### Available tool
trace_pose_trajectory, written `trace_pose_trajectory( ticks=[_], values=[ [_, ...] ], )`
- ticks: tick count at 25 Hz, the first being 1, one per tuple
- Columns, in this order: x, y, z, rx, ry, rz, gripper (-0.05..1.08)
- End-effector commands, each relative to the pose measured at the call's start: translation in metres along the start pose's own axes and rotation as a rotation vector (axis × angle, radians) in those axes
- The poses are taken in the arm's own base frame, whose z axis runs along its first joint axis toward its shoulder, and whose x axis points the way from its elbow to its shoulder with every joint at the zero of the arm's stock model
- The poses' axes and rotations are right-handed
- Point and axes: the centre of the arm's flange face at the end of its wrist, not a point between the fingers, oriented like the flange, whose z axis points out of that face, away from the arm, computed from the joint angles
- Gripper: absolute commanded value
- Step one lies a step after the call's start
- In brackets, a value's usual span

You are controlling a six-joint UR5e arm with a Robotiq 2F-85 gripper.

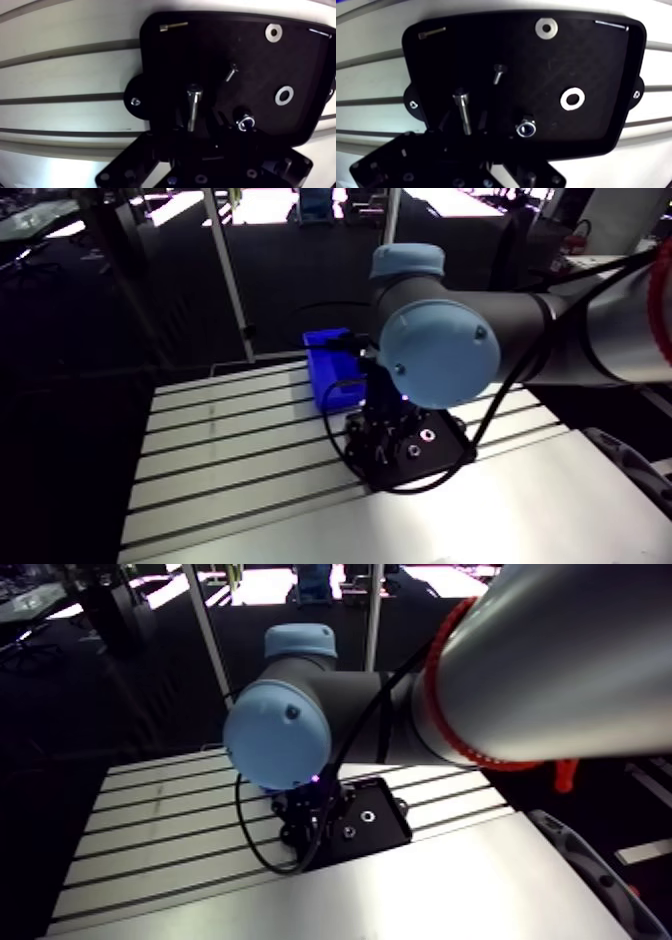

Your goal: Pick up the M10 bolt from the tray and put it into the blue bin.

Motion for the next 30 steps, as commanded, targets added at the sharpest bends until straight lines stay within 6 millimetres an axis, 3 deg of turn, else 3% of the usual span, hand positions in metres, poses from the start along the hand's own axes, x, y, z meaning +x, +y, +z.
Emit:
trace_pose_trajectory(
  ticks=[1, 20, 30],
  values=[
    [0.0, 0.0, 0.0, -0.002, 0.004, 0.0, 0.69],
    [0.001, 0.0, 0.0, -0.002, 0.01, -0.001, 0.78],
    [0.002, -0.003, -0.014, -0.014, 0.039, -0.017, 0.99]
  ],
)
